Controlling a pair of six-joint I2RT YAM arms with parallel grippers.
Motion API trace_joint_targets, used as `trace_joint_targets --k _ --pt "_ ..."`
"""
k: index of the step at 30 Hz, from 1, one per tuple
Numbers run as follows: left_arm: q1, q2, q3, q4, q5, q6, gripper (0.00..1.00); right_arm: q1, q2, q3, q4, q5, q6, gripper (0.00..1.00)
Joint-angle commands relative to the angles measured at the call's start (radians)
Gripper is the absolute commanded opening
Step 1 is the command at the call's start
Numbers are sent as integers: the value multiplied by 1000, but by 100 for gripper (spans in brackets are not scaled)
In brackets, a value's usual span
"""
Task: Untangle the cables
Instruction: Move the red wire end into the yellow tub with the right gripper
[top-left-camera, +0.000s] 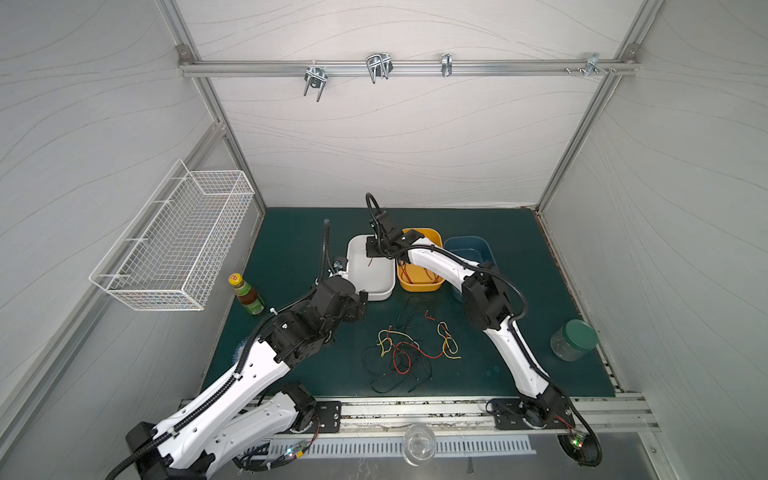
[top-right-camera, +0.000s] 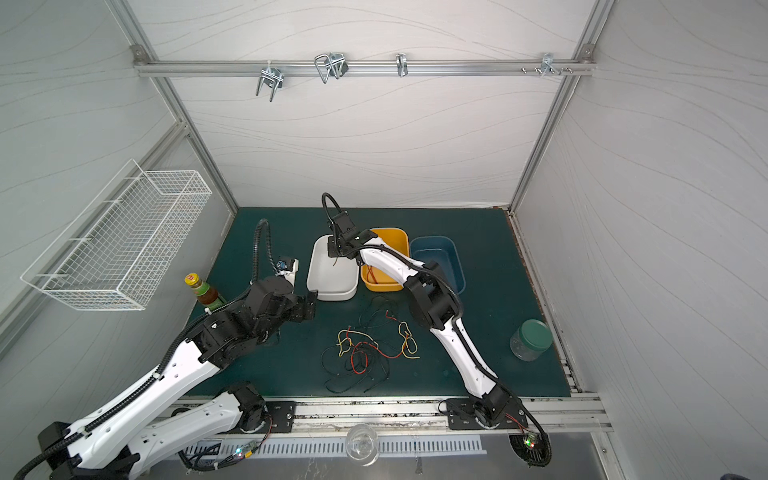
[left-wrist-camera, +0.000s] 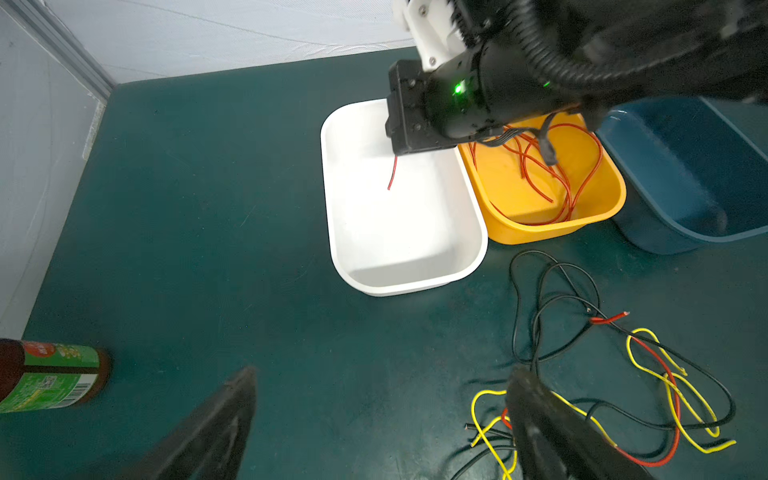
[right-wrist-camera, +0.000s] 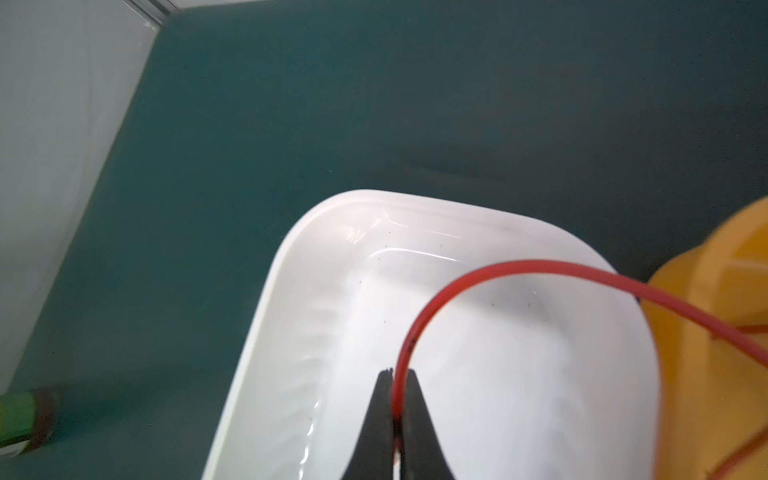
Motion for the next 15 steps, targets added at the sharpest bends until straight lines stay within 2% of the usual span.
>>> trace_joint_targets --k 1,10,15 --pt "3 -8 4 36 -6 3 95 -3 -155 -73 34 -30 -9 0" --pt "3 -2 4 37 -5 3 95 -106 -396 -400 97 -204 50 0" --pt "3 1 4 38 -8 4 95 -183 -428 -507 108 -289 45 0"
